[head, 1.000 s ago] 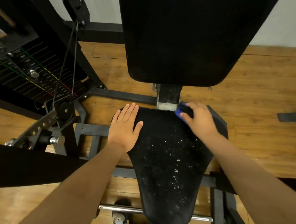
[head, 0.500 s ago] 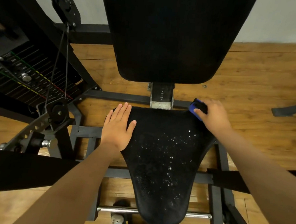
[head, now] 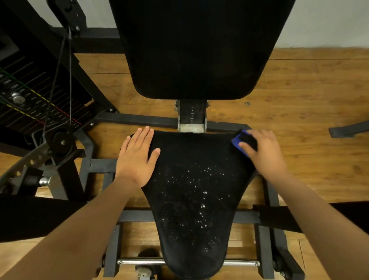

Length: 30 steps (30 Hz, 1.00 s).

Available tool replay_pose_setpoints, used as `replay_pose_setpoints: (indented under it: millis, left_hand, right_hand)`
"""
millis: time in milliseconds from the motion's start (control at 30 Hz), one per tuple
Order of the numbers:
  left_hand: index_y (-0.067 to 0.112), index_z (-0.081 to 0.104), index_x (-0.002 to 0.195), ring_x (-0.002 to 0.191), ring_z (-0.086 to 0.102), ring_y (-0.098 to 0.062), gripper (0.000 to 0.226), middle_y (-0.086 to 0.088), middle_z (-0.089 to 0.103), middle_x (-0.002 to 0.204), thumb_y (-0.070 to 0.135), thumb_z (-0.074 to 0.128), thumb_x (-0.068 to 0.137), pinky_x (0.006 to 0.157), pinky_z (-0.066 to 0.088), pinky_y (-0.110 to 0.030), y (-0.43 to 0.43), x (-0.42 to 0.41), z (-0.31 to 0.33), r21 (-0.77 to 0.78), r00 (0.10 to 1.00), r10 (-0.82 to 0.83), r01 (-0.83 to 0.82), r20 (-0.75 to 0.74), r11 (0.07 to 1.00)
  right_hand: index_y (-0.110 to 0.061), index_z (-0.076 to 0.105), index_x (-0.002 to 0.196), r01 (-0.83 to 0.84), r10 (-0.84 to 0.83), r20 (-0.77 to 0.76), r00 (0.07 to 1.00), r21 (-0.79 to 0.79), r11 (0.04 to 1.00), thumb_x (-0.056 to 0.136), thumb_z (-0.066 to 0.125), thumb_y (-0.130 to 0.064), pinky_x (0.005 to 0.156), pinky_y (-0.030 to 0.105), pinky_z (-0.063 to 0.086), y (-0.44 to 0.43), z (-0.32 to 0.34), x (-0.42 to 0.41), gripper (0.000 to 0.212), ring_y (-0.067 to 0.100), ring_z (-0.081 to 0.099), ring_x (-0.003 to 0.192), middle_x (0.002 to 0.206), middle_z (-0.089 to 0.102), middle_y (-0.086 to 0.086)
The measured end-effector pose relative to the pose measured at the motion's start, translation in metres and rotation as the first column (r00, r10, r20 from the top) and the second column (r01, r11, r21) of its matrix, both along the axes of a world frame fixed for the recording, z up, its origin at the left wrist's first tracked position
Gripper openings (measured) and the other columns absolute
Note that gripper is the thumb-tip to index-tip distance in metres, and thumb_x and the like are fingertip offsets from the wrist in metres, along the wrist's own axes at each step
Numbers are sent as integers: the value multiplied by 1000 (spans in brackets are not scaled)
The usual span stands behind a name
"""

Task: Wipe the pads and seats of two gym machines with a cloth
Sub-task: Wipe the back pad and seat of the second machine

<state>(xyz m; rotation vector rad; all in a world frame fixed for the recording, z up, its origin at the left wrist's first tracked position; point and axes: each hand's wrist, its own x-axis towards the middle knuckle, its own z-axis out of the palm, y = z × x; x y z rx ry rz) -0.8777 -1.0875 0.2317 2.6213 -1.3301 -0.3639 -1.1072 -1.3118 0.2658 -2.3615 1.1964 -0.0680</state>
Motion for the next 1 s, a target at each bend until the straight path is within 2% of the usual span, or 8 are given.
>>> replay_pose_setpoints:
  millis: [100,200,433,500,567,700,833,1000]
  left_hand:
    - [18,15,153,148,2,-12,58,2,12,161,41,28,102,120,-1,-33,-1,-1,0,3,1000,-2,2,-2,1000]
    - [18,15,153,148,2,-12,57,2,11,161,40,28,102,120,-1,-33,-1,-1,0,0,1000,1,-1,-10,1000]
    - [18,14,154,148,1,-12,58,2,11,161,41,28,102,119,-3,-32,0,-2,0,2,1000,-5,5,-15,1000]
    - [18,14,154,148,1,-11,58,2,11,161,41,28,102,119,-3,-32,0,-2,0,6,1000,-6,6,-11,1000]
    - [18,14,154,148,1,-11,58,2,11,161,41,29,102,119,-3,-32,0,-2,0,3,1000,-3,3,-13,1000]
    - [19,12,154,148,0,-11,58,3,9,161,42,27,102,119,-3,-32,-1,-1,0,11,1000,-2,2,-6,1000]
    - [19,12,154,148,-1,-11,59,3,8,161,42,28,102,120,-3,-33,-1,1,0,22,999,-7,8,-33,1000]
    - [19,7,154,148,-5,-12,60,4,2,162,43,26,102,120,-3,-34,-4,3,8,113,995,-18,29,-99,993]
  right_hand:
    - [-8,56,125,120,-120,-16,993,6,993,93,59,-26,96,38,36,-19,-6,5,37,29,45,114,115,58,14]
    - [-8,55,128,156,-156,18,988,-17,988,93,59,-23,98,37,36,-7,-5,9,38,29,44,116,118,56,14]
    - [-14,56,127,-128,124,75,989,54,990,91,62,-23,86,19,28,48,1,-7,38,17,43,110,111,54,2]
    - [-15,56,127,-158,152,77,985,83,984,91,62,-25,85,19,27,44,1,-16,38,16,44,108,108,54,0]
    - [-14,56,127,-126,122,59,991,77,989,91,61,-26,88,23,30,30,0,-22,38,18,44,110,110,54,1]
    - [-13,53,129,57,-58,22,998,28,998,92,60,-24,97,36,37,-8,-5,-21,39,25,47,116,119,56,9]
    - [-12,54,128,157,-157,-3,988,71,985,94,58,-26,87,41,47,-29,-14,-13,37,31,56,106,115,59,13]
    - [-13,53,127,177,-176,-22,984,68,982,94,57,-25,84,41,48,-23,-16,-12,35,32,57,104,115,59,13]
